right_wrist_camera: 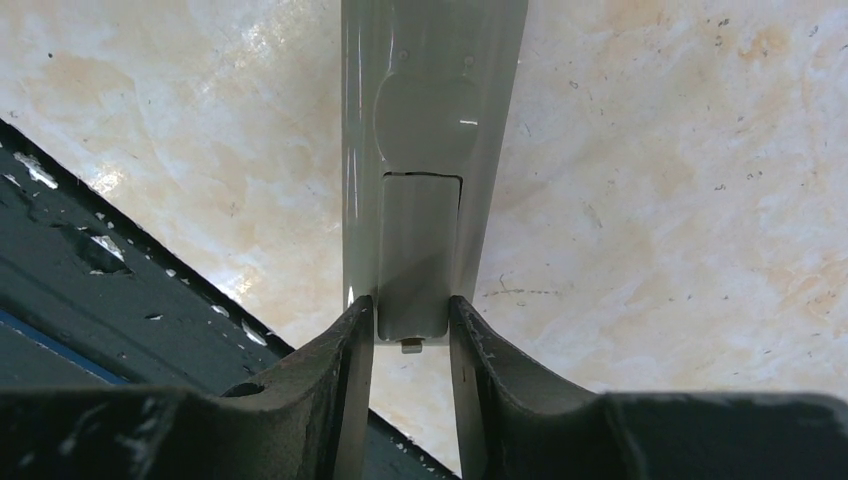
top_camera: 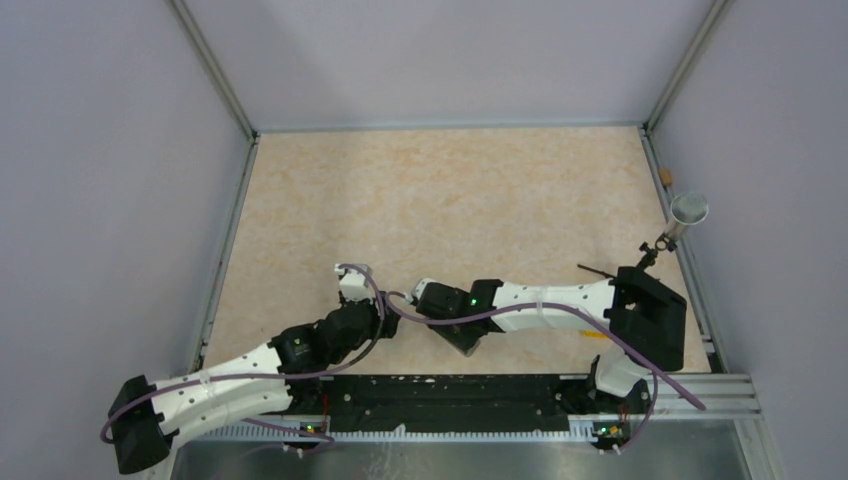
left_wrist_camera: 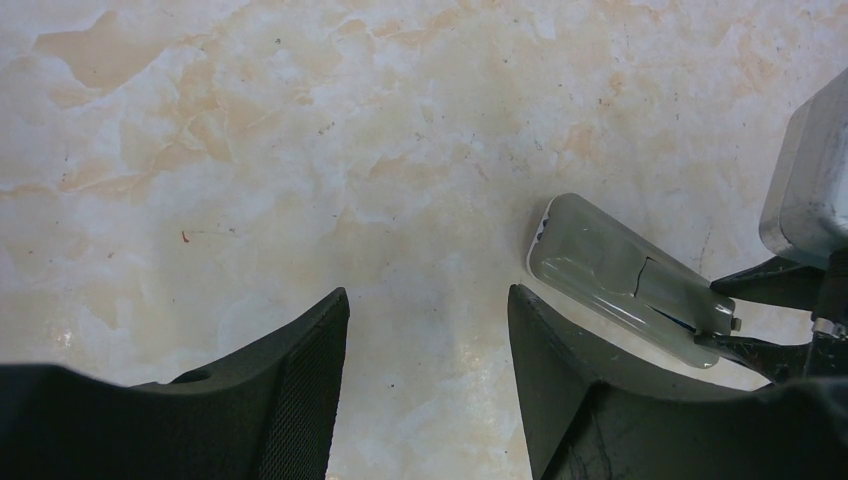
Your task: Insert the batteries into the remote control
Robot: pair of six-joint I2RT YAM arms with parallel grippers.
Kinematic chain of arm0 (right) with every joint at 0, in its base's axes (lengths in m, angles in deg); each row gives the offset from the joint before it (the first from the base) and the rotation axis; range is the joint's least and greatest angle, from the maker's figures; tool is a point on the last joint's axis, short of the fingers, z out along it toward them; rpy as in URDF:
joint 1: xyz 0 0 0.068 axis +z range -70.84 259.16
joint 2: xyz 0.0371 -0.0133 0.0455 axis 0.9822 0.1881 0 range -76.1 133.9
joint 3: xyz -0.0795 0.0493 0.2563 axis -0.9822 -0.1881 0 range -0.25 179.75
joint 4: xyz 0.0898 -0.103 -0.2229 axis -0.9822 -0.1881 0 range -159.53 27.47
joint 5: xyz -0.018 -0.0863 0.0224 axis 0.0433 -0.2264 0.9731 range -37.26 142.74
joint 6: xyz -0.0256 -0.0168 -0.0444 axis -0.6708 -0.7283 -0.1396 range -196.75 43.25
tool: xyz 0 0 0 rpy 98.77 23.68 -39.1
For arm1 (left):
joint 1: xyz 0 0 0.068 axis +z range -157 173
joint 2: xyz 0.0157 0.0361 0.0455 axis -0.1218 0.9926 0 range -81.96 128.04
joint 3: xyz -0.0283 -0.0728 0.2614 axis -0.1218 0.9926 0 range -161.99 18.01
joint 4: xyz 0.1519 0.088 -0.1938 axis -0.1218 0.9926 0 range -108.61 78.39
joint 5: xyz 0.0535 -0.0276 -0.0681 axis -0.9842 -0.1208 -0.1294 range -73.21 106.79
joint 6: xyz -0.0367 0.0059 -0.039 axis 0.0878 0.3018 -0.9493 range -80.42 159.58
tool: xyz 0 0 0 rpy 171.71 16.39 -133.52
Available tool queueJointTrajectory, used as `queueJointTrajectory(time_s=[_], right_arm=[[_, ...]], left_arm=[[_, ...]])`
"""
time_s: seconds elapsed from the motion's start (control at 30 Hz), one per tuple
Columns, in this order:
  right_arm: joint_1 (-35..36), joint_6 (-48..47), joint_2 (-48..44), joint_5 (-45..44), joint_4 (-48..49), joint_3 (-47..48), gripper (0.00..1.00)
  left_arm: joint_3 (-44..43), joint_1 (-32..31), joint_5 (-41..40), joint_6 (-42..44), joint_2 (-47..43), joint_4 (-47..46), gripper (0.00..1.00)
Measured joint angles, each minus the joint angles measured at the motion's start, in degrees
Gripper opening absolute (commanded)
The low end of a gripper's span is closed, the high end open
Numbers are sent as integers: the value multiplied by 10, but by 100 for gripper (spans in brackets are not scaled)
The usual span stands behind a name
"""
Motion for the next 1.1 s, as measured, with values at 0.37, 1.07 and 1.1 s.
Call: queueJointTrajectory(time_s=[0.37, 1.07, 1.1], right_arm=[[0, 9, 0, -2, 5, 0, 41], [0, 52, -105, -32, 19, -30, 2], [0, 53, -105, -31, 21, -33, 0]], left_arm=[[0, 0, 1, 0, 3, -3, 61], [0, 0, 2, 1, 7, -4, 60], [0, 0, 2, 1, 7, -4, 60]])
